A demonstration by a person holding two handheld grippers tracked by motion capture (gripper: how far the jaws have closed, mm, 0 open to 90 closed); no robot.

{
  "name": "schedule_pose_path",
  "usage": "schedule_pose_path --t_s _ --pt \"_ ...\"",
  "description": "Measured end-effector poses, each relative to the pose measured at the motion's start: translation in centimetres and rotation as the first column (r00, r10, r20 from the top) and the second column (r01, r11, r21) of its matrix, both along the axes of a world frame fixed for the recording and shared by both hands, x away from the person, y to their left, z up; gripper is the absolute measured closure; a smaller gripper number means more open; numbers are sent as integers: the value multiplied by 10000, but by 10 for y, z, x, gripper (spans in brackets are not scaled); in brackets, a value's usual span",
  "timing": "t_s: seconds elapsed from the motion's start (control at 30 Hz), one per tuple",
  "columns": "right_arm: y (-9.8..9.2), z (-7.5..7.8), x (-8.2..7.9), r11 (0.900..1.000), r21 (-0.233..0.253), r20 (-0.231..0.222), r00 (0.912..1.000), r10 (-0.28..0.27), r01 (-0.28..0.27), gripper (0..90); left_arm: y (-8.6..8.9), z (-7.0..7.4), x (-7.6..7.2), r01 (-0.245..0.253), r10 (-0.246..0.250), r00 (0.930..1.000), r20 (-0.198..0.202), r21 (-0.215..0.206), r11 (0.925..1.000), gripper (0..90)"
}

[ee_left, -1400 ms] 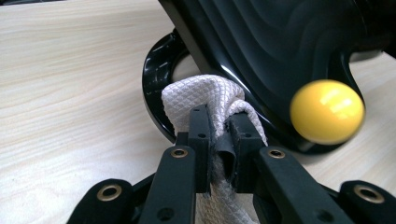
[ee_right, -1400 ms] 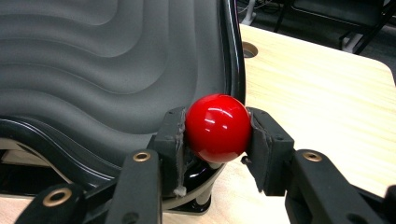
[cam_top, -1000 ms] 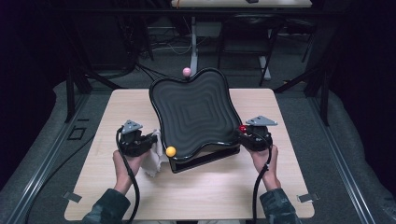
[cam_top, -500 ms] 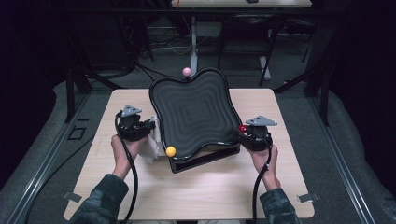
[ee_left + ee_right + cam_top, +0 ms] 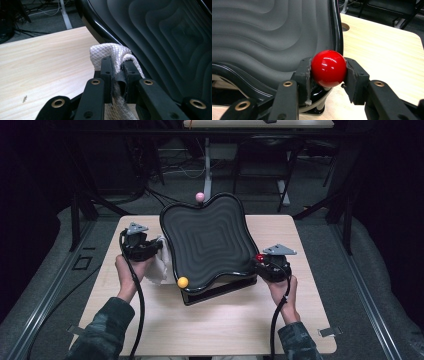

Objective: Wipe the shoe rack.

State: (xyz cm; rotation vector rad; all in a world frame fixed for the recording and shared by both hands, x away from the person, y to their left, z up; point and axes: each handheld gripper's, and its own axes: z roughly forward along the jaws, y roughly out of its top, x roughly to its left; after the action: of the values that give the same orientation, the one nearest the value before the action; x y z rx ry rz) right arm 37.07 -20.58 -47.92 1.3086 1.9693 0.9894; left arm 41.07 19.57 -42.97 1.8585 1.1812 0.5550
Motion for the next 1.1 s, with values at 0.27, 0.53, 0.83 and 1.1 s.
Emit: schedule_pose_path --t_s 0.27,0.53,0.83,1.1 --pt "0 0 0 10000 12 -28 10000 3 -3 599 1 9 7 -175 175 9998 51 -14 9998 812" --pt "0 0 0 10000 27 -17 10000 -11 11 599 5 16 19 -413 413 9991 -33 3 9991 813" --pt "0 0 0 10000 2 -8 10000 -13 13 598 3 28 36 -621 622 9981 -50 184 9979 812" --pt "0 0 0 10000 33 -19 10000 5 -5 599 3 39 51 -817 820 9966 -44 435 9957 811"
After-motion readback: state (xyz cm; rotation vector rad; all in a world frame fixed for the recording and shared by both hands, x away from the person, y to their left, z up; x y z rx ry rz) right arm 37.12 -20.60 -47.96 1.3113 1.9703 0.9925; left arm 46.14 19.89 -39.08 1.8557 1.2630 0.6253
